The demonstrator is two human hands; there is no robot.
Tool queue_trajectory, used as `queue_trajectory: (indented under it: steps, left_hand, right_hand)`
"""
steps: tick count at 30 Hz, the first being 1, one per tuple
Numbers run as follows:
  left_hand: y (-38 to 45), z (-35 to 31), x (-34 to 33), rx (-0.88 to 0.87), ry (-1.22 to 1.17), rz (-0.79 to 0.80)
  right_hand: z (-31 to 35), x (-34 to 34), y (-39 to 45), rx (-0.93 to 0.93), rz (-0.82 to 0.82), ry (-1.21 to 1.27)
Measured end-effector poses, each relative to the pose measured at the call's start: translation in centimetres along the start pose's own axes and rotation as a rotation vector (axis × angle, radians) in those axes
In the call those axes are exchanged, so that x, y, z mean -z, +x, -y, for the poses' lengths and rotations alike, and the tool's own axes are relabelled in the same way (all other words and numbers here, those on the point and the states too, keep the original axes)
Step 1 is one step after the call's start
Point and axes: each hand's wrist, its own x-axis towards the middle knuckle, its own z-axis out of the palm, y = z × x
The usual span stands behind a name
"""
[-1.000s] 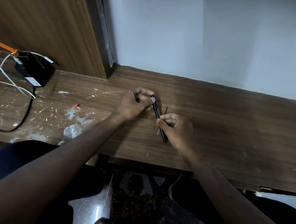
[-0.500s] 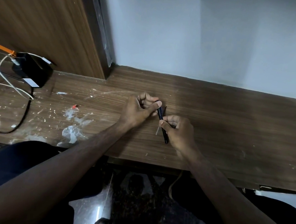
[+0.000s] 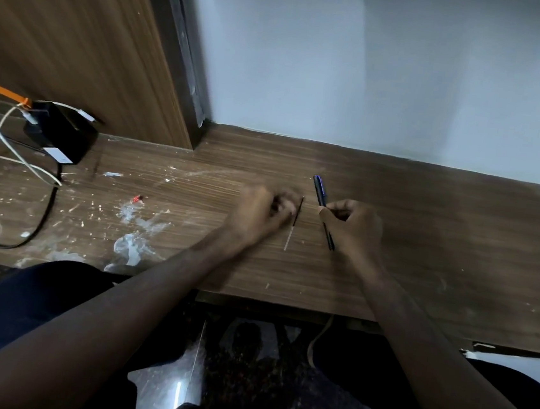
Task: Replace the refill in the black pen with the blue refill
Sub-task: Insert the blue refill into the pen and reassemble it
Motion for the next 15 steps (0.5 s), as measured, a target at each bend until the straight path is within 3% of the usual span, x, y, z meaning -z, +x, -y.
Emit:
queue_trajectory:
  steps: [3, 8, 15]
  left_hand:
    - [-1.1, -0.7, -1.5, 0.090, 0.124, 0.167]
    - [-1.1, -1.1, -3.3, 0.219, 0.275, 0.113]
    - [-0.5, -1.4, -3.3, 0.286, 0.250, 0.153]
  right_hand:
    - [-1.2, -1.1, 0.2, -0.079, 0.053, -0.017]
    - [-2.4, -2.9, 0.1, -0.059, 0.103, -0.030]
    - [-2.5, -3.8, 0.1, 0.042, 0.078, -0.081]
